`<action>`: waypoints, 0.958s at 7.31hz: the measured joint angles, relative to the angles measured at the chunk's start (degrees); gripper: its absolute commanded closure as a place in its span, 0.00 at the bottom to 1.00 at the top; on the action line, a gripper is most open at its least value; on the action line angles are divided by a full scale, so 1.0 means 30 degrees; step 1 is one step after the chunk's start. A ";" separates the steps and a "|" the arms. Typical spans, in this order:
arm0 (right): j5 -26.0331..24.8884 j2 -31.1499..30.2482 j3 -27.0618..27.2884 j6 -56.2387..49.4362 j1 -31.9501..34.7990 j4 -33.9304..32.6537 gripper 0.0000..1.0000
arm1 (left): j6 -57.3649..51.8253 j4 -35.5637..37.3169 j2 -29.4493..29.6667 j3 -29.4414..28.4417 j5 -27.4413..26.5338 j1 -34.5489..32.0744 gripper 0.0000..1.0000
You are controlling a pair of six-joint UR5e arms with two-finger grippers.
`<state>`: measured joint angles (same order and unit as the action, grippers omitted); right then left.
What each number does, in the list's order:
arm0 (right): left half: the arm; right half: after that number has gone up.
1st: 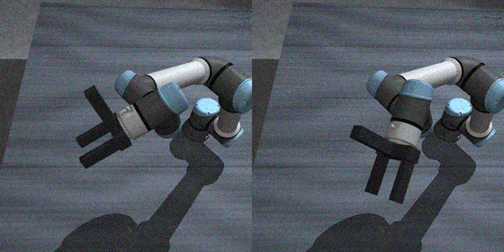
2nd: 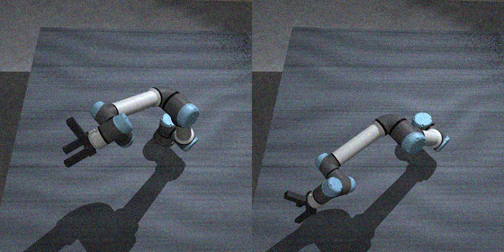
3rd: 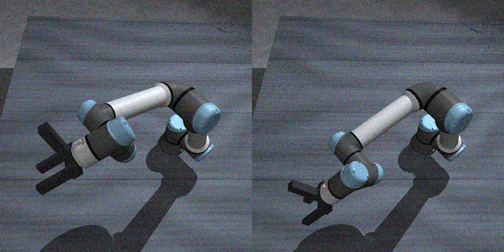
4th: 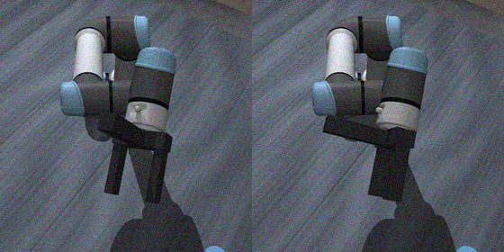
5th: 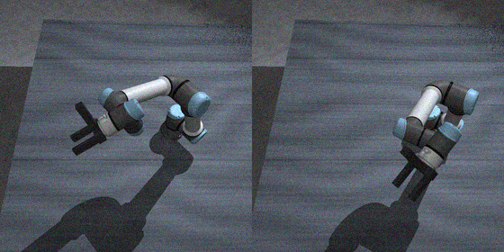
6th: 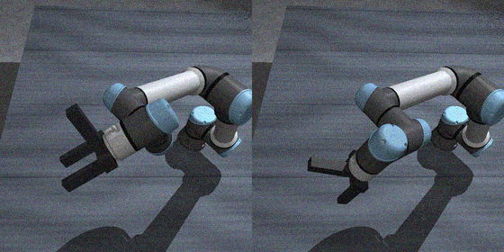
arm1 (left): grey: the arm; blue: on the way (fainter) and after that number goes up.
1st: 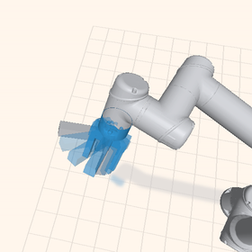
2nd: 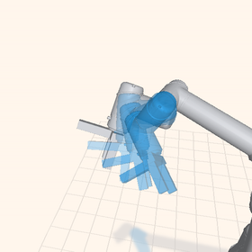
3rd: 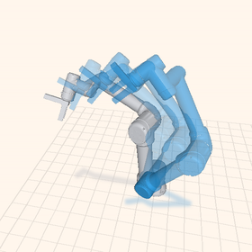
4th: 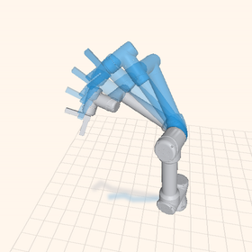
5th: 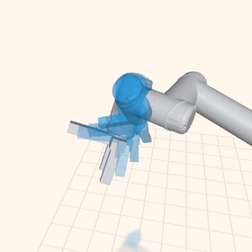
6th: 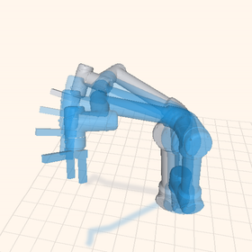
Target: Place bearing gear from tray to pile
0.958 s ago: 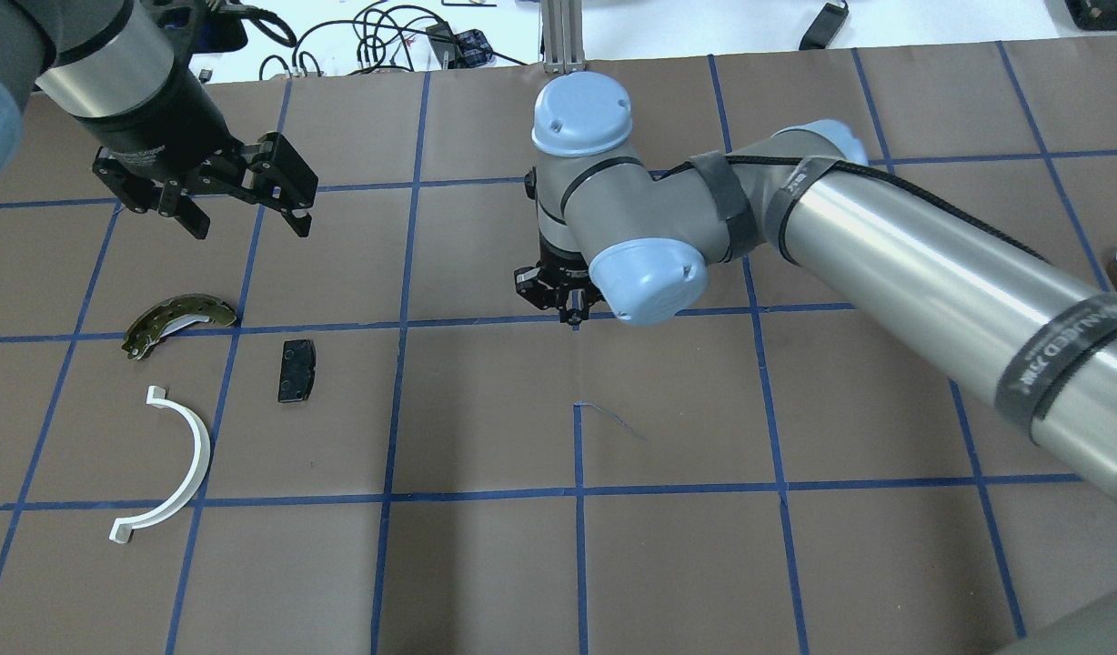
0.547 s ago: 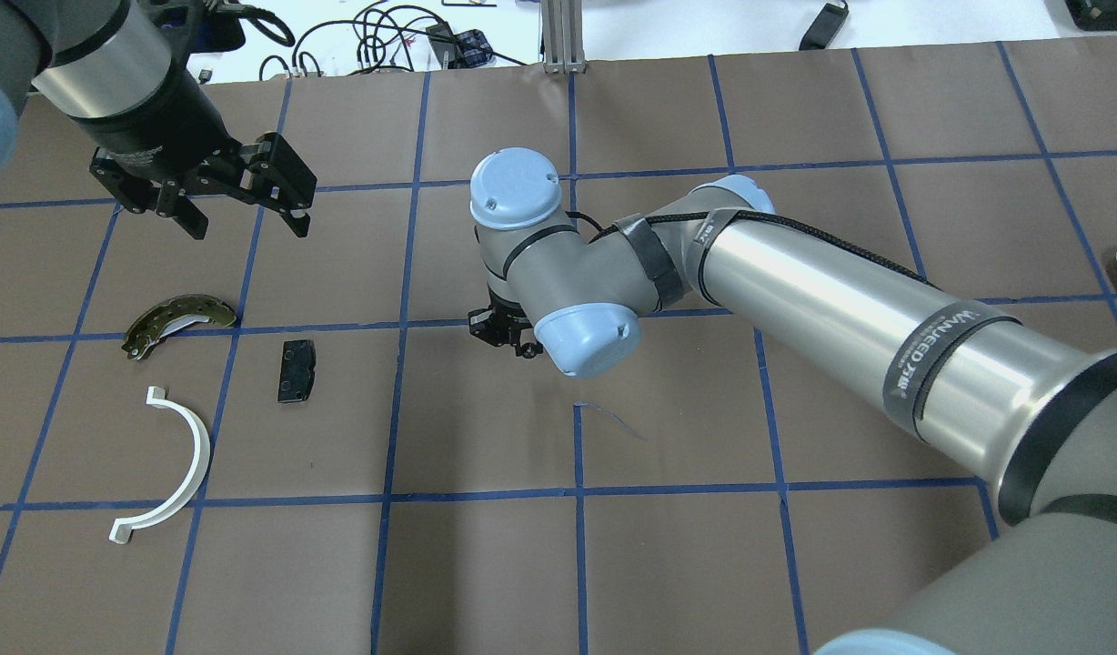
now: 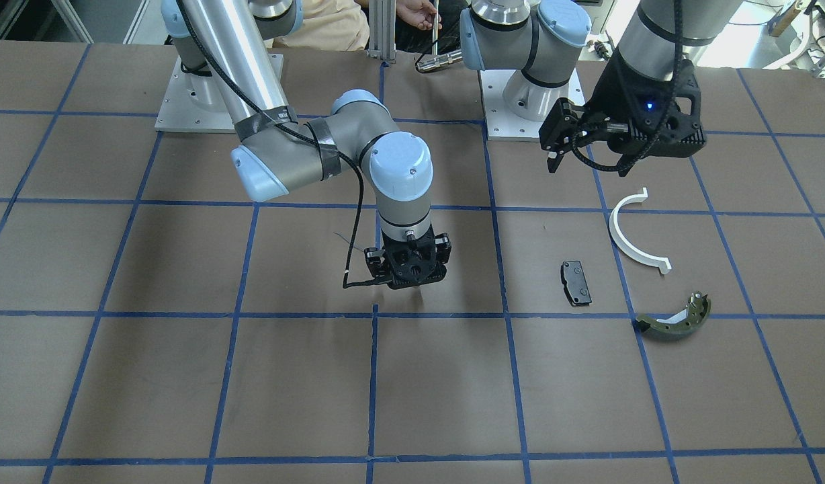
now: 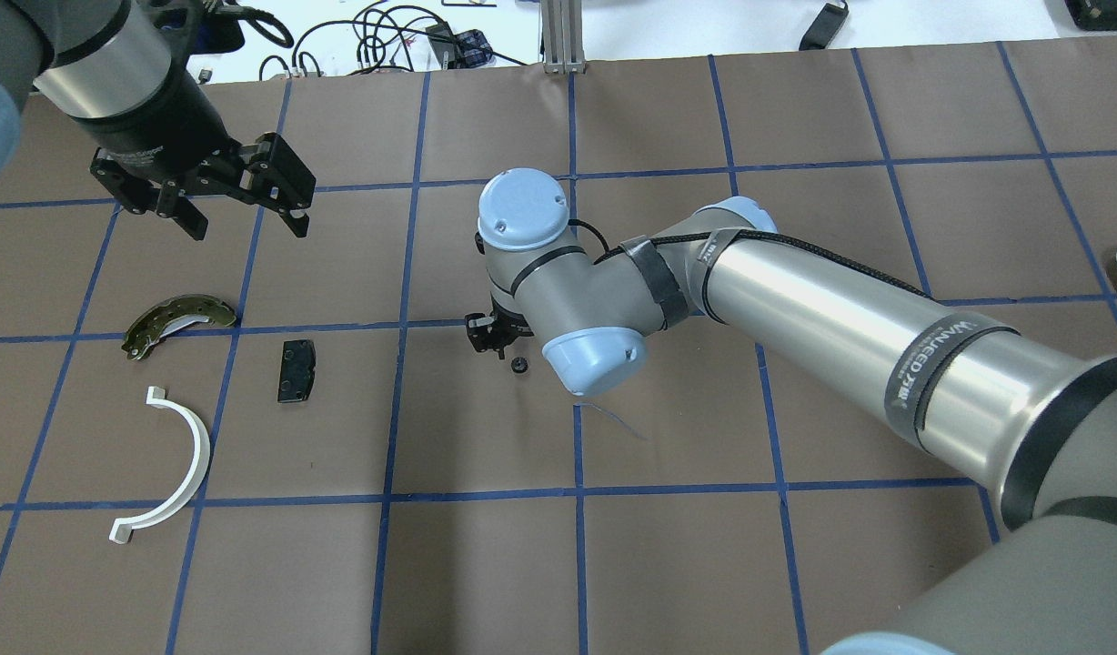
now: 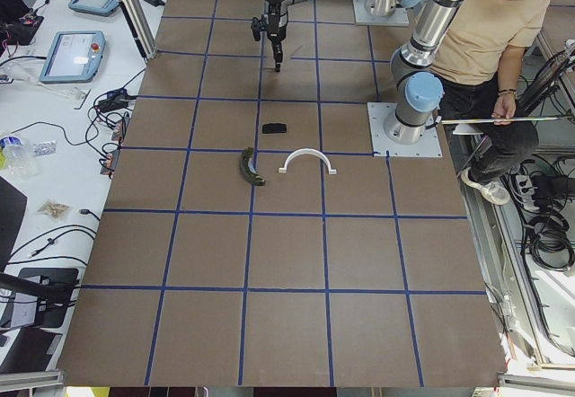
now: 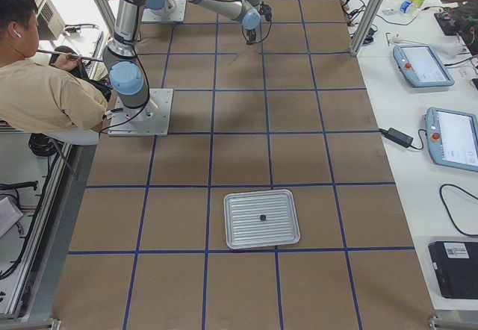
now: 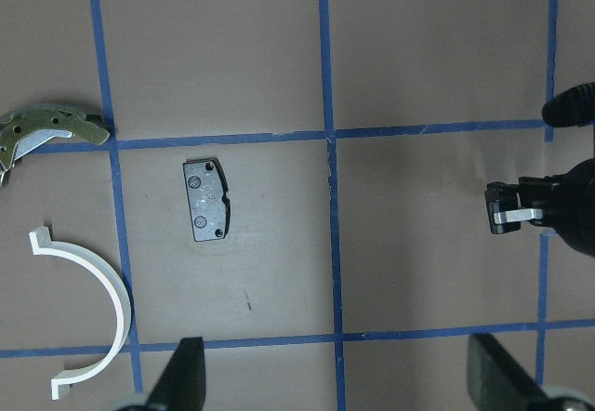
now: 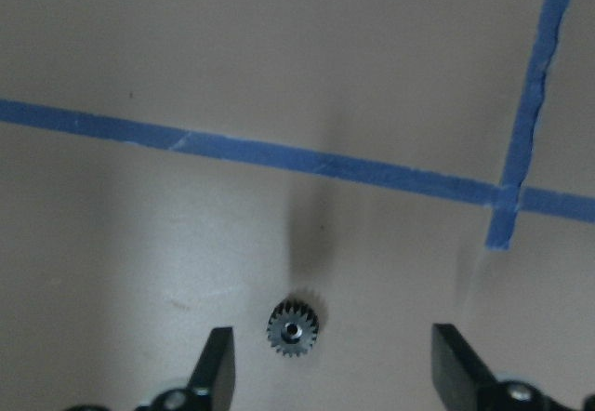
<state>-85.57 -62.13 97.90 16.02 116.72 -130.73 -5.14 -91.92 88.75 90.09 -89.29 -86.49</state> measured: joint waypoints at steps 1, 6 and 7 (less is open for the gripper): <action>0.0394 -0.0744 0.0078 -0.1297 -0.0806 0.0328 0.00 | 0.0088 0.0028 0.0376 0.0238 0.0214 -0.0033 0.00; 0.0797 -0.4308 0.0121 -1.0334 -0.7033 0.5989 0.00 | 0.3818 0.9125 0.4337 0.5333 0.1380 -0.3735 0.00; 0.0754 -0.4693 0.0121 -1.2530 -0.8658 0.6689 0.00 | 0.5376 1.1476 0.5402 0.6037 0.1321 -0.4861 0.00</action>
<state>-83.31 -76.21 98.26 -21.57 90.74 -110.66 10.99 -57.50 104.96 108.20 -85.33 -101.07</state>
